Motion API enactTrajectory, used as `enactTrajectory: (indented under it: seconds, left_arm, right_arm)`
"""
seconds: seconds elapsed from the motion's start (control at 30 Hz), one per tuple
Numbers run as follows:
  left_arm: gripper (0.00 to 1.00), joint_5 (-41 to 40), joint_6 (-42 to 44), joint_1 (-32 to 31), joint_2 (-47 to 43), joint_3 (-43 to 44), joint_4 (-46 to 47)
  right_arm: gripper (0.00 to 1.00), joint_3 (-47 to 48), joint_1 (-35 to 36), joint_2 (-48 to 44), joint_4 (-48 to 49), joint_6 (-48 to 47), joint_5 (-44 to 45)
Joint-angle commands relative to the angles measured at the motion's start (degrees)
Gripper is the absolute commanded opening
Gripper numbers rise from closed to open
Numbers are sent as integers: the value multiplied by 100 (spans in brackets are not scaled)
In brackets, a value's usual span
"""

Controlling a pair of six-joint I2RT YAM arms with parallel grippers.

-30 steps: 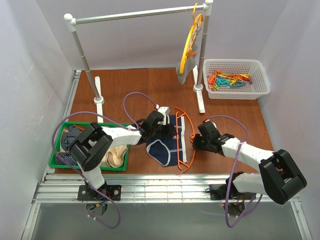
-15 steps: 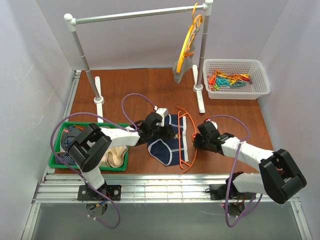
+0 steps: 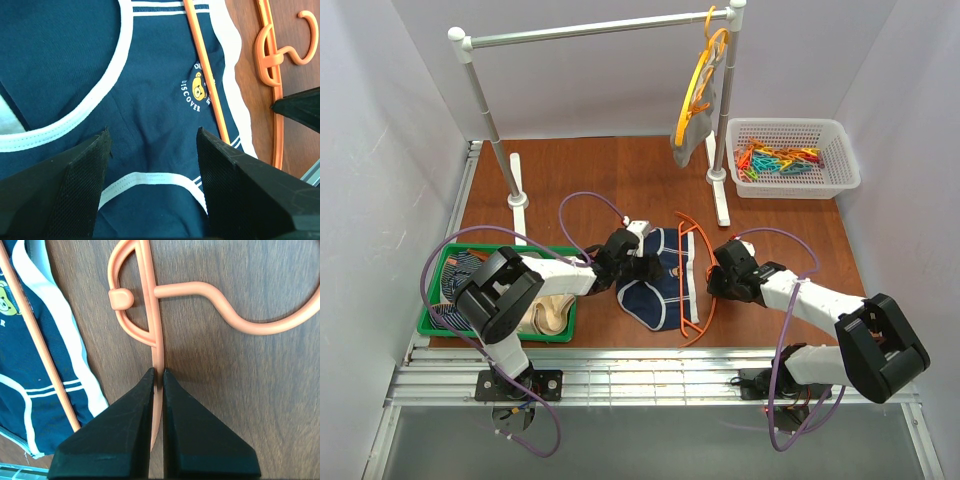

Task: Clip the underwear to the hanger
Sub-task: Adjust the underwear on the clothesline.

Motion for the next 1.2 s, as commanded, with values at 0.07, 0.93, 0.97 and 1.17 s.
enactTrajectory:
  seconds: [0.07,0.93,0.97,1.17]
  left_arm:
    - [62,-167,125,105,-153,-166,-170]
    - [64,122,292,246,-92,-8,-29]
    - [65,149,301,246,-75,88,-29]
    - [69,167,442,246,-197,396,-99]
  right_arm:
    - [4,-28,-12,198,-587,-24,379]
    - [11,288,-20,365,-465,-533,91]
    - [13,306,-21,330,-342,-604,-15]
    - [46,481,-3,-56,-323,-1052,-394]
